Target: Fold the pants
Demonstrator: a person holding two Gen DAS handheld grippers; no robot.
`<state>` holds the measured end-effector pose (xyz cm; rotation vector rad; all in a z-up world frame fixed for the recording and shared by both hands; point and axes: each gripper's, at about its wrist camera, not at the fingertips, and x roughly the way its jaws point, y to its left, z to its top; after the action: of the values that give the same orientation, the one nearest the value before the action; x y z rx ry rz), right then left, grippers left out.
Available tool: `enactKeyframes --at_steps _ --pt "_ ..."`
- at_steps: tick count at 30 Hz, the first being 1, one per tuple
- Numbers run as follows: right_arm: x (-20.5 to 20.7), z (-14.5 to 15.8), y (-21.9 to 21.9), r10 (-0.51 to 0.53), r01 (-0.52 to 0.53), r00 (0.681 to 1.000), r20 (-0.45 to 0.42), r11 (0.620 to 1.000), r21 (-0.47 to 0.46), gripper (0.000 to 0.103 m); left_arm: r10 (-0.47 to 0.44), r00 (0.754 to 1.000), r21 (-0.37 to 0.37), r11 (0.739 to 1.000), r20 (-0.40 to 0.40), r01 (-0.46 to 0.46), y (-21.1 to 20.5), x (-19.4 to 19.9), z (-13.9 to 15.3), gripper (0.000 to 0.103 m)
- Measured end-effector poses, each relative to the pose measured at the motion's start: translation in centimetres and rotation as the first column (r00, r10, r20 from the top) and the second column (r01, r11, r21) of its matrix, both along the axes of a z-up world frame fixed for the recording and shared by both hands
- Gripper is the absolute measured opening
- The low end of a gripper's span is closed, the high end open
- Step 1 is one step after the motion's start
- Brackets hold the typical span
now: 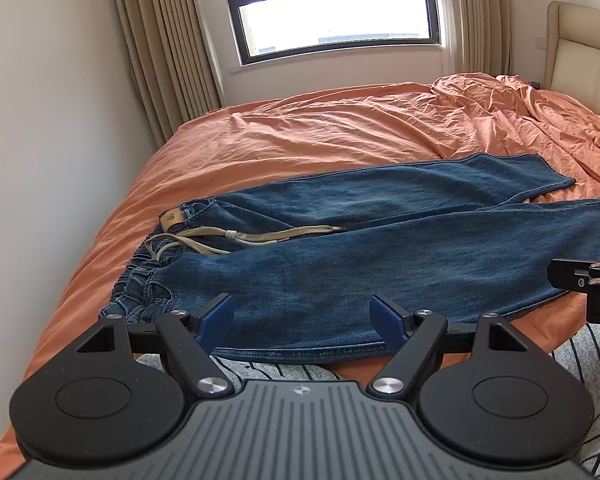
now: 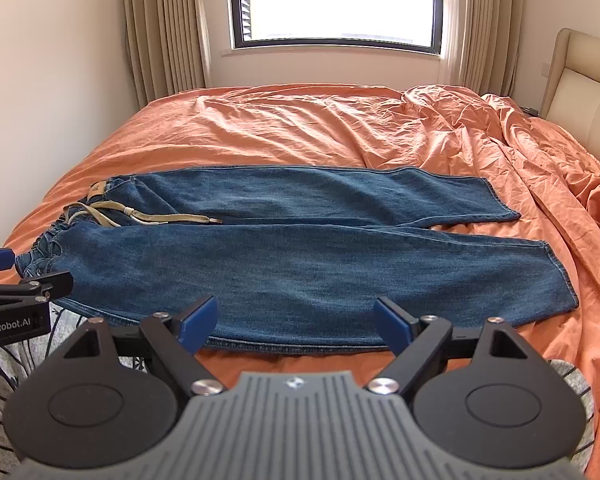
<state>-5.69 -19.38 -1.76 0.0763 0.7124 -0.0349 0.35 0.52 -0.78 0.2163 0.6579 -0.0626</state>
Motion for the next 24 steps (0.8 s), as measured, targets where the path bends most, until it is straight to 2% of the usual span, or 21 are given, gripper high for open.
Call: enactKeyframes --at_steps 24 --pt "0.04 -0.39 0.07 0.003 -0.003 1.000 -0.009 1.000 0.003 0.081 0.003 1.000 0.006 1.000 -0.006 -0.003 0.72 -0.12 -0.77 0.090"
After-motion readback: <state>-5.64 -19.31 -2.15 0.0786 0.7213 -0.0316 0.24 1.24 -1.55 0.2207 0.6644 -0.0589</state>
